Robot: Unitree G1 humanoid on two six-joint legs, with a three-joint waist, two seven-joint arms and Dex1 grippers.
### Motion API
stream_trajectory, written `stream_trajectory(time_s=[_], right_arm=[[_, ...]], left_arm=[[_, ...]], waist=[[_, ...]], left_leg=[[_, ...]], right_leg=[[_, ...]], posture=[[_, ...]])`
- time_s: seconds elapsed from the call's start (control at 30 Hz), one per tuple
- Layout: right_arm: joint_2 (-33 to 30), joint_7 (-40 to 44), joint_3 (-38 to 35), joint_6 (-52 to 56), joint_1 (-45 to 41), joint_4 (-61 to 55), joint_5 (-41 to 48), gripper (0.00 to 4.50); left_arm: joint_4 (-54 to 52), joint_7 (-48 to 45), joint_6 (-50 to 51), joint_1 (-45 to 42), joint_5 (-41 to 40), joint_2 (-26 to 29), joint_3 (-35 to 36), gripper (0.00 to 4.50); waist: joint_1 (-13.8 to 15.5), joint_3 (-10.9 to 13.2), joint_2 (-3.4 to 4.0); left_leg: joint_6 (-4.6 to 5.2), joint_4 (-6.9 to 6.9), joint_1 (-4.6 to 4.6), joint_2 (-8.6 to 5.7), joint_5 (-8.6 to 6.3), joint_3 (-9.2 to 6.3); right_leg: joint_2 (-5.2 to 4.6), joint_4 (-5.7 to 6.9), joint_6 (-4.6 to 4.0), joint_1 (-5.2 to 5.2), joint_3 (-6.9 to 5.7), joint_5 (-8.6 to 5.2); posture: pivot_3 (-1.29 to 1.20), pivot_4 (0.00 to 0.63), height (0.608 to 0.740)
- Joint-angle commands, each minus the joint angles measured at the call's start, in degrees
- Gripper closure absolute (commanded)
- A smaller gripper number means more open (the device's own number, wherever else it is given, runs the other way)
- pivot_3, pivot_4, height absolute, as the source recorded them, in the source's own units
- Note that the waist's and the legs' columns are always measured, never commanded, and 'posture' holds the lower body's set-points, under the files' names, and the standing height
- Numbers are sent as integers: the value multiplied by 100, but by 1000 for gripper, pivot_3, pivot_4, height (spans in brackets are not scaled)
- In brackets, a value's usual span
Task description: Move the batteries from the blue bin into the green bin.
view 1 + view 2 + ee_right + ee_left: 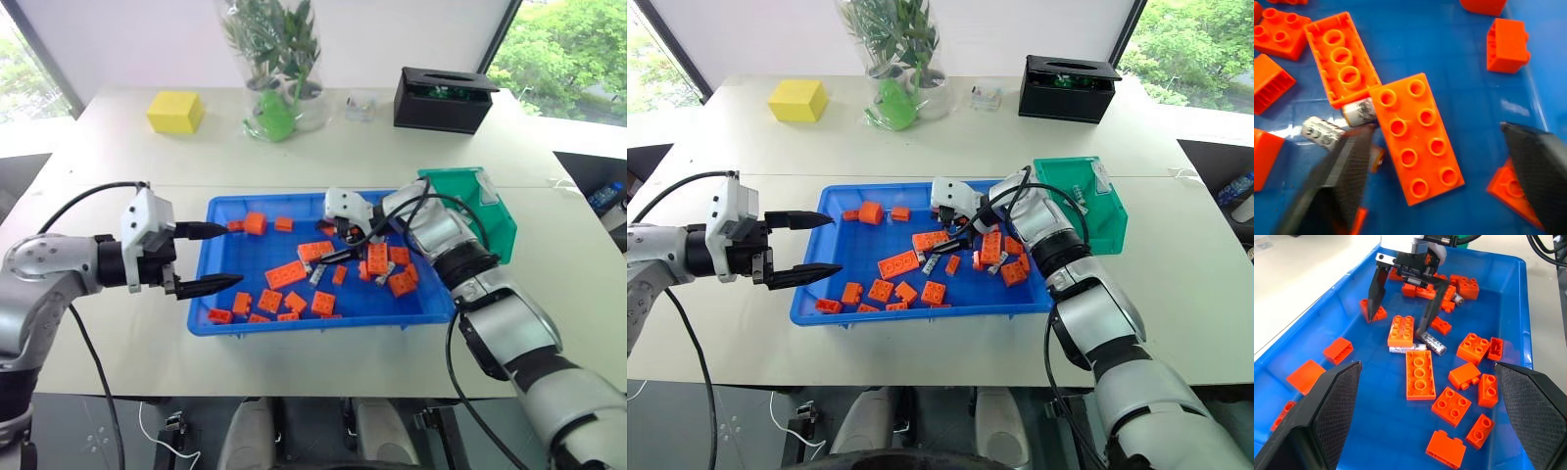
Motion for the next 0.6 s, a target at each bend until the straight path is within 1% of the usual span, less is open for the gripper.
stream_trajectory(time_s=[0.03,0.07,0.1,0.2,0.33,0.47,0.57,0.6], right_arm=[[26,106,-153,-85,-145,-100,63,2306],[35,143,-196,-45,-177,-151,113,2841],[48,167,-239,-4,-214,-190,159,3284],[169,129,-389,179,-380,-230,285,3284],[528,13,-451,530,-428,-716,443,3284],[1062,-328,-249,859,-161,-1331,386,3284],[1342,-546,-45,1100,29,-1584,269,3284],[1371,-595,9,1116,70,-1624,232,2847]], left_arm=[[-91,42,-139,-24,0,-8,191,0],[-75,46,-152,-32,7,-7,189,0],[-61,49,-164,-40,13,-6,185,0],[28,45,-200,-115,33,-2,157,0],[123,39,-244,-200,49,1,114,0],[159,66,-263,-260,75,-33,62,0],[153,77,-255,-285,95,-61,47,0],[157,78,-251,-300,101,-69,43,0]], waist=[[-3,0,0],[-4,0,0],[-4,0,0],[-10,0,0],[-25,0,0],[-28,0,0],[-2,0,0],[14,0,0]], left_leg=[[0,0,0,0,0,0],[0,0,0,0,0,-1],[0,0,0,0,0,-1],[0,-1,0,0,0,-1],[0,-3,1,3,0,-8],[-1,-7,2,4,0,-9],[-1,-7,1,4,0,-10],[-2,-7,1,3,1,-8]], right_leg=[[0,0,0,0,0,0],[0,0,0,-1,0,0],[0,1,0,-1,0,0],[1,1,2,-1,0,1],[3,3,5,-3,0,3],[7,6,10,-6,-1,6],[6,6,8,-4,-3,5],[4,6,7,-3,-3,4]], posture=[[0,150,736],[0,150,736],[0,150,736],[0,150,736],[0,150,736],[0,150,736],[0,150,736],[0,150,736]])
